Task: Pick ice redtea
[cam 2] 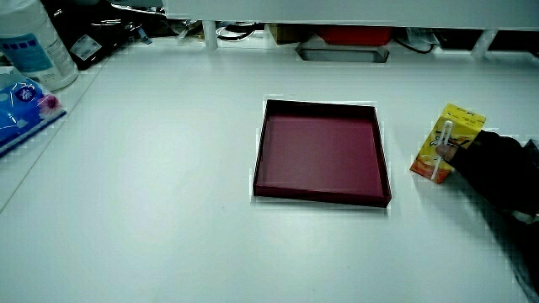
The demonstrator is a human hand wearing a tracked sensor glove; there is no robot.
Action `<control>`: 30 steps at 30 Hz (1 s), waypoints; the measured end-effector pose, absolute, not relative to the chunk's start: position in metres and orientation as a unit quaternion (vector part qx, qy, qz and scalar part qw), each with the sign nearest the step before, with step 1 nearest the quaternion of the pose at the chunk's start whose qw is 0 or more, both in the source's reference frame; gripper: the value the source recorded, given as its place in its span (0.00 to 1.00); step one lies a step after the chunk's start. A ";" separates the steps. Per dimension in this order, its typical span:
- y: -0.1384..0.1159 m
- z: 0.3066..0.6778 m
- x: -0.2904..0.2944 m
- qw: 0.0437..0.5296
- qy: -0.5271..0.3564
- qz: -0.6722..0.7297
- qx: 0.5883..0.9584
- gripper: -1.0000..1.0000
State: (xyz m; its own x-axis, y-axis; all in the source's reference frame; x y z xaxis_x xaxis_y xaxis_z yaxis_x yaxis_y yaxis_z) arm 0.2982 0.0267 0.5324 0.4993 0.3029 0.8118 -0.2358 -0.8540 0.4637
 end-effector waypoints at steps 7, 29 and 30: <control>0.011 0.540 0.288 0.268 0.009 0.549 0.792 0.50; 0.007 0.548 0.283 0.205 0.015 0.637 0.743 0.73; 0.007 0.550 0.284 0.202 0.015 0.637 0.744 0.75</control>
State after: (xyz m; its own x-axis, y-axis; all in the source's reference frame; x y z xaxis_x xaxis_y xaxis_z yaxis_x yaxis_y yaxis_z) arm 0.2841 0.0068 0.5505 0.1873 0.2795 0.9417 -0.2345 -0.9182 0.3192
